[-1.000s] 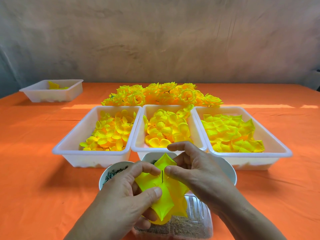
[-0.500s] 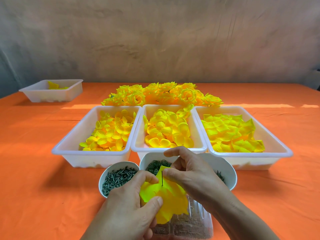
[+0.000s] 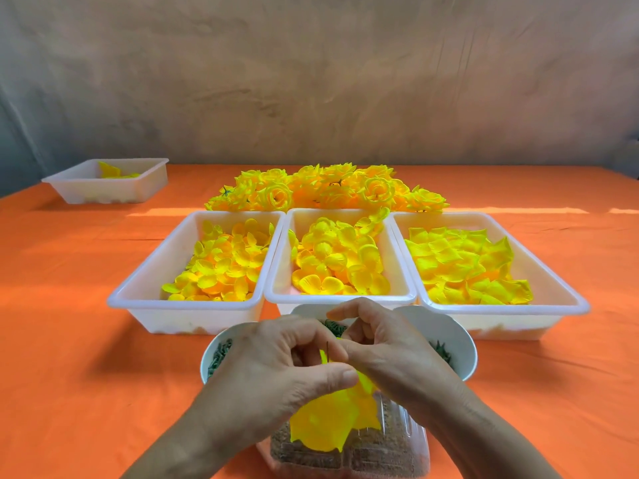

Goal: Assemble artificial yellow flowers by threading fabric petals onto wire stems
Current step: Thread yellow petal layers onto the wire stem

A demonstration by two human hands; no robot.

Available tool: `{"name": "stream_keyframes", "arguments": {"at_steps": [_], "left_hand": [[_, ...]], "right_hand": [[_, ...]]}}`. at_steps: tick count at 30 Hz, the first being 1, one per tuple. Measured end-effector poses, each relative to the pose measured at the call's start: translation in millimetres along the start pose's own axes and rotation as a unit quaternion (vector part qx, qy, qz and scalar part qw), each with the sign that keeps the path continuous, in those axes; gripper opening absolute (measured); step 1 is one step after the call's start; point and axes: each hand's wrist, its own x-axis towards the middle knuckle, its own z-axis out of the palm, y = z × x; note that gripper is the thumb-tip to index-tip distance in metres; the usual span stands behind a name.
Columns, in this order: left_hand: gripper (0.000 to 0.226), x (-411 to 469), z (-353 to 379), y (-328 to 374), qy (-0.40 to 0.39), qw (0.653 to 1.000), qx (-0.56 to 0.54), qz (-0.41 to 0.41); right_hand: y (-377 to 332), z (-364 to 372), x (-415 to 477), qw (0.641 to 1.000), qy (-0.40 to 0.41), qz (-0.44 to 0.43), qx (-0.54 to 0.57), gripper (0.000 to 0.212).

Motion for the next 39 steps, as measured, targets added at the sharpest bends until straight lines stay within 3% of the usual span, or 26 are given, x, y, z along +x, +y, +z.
{"name": "stream_keyframes", "arguments": {"at_steps": [5, 13, 18, 28, 33, 36, 39], "left_hand": [[0.015, 7.6, 12.2, -15.1, -0.015, 1.000, 0.013, -0.012], [0.017, 8.7, 16.1, -22.4, -0.033, 0.998, -0.010, -0.044], [0.013, 10.3, 14.8, -18.2, -0.039, 0.996, -0.024, -0.072], [0.018, 14.0, 16.0, -17.9, -0.039, 0.993, -0.043, -0.102], [0.018, 16.0, 15.9, -18.1, -0.059, 0.987, -0.062, -0.140], [0.016, 17.9, 14.3, -18.4, -0.067, 0.986, -0.058, -0.142], [0.015, 21.2, 12.1, -17.6, -0.095, 0.983, -0.067, -0.142]], "right_hand": [[5.5, -0.7, -0.5, 1.000, -0.005, 0.010, -0.012, 0.047], [8.4, -1.2, 2.2, 1.000, -0.003, 0.009, -0.007, 0.040], [6.6, -13.2, 4.8, 0.999, 0.031, 0.004, 0.029, 0.021], [2.7, -64.9, 33.7, 0.993, 0.116, -0.001, 0.032, 0.011], [19.7, -126.9, 92.5, 0.958, 0.247, 0.032, -0.139, 0.010], [37.4, -160.7, 129.7, 0.905, 0.276, 0.085, -0.313, 0.022], [54.2, -179.9, 160.6, 0.863, 0.282, 0.129, -0.399, 0.032]]}}
